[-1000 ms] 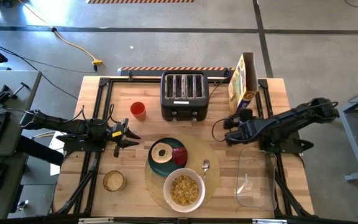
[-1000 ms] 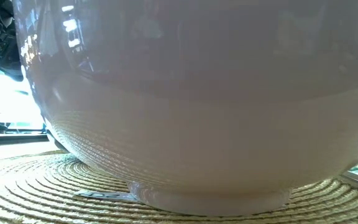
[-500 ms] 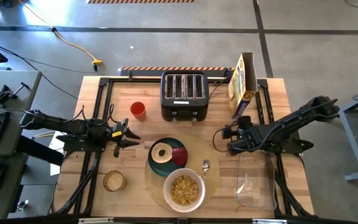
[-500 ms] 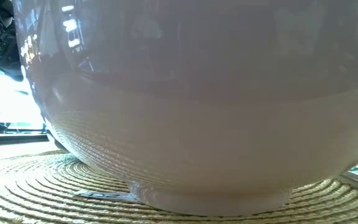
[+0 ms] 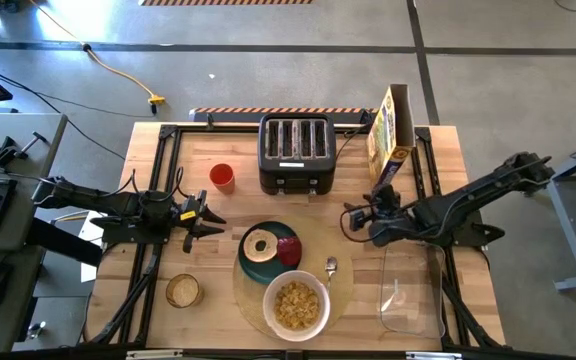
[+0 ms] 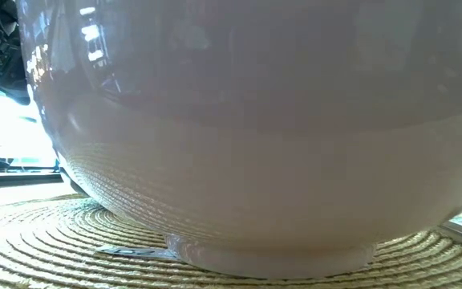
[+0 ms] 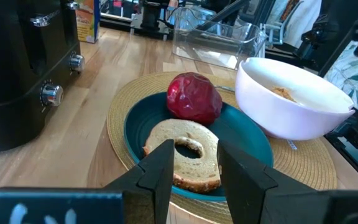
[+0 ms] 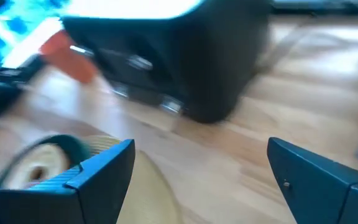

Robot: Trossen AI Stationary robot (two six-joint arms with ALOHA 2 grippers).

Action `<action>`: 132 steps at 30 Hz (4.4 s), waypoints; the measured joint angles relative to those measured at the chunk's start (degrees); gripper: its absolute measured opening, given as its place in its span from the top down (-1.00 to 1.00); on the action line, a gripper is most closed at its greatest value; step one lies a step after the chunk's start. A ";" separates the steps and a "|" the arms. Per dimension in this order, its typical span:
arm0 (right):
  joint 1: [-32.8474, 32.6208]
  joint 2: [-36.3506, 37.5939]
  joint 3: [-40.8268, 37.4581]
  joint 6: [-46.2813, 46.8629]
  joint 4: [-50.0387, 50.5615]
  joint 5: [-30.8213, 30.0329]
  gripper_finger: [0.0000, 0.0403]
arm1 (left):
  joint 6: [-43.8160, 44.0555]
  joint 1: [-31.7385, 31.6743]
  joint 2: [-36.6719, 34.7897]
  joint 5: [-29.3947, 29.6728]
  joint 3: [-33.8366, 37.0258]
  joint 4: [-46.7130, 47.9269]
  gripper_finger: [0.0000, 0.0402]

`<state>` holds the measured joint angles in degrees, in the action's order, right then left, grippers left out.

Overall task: Arrange a breakfast setting
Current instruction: Return to Home Position

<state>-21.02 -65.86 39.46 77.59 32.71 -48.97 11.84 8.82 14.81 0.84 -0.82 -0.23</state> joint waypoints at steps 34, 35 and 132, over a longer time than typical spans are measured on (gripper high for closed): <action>6.78 32.43 0.00 -81.02 -18.68 32.95 -0.72 | 0.00 0.02 0.00 -0.02 0.00 0.00 0.44; 6.78 33.42 0.00 -80.54 -17.40 32.94 -0.72 | 0.00 0.02 0.02 0.00 0.00 0.00 0.44; 6.78 65.08 -38.86 -67.09 -33.79 46.14 -0.72 | 0.00 0.00 0.02 -0.11 0.00 0.00 0.44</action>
<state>-14.24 -0.78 0.60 10.50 -1.08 -2.83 11.84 8.82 14.83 0.73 -0.82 -0.23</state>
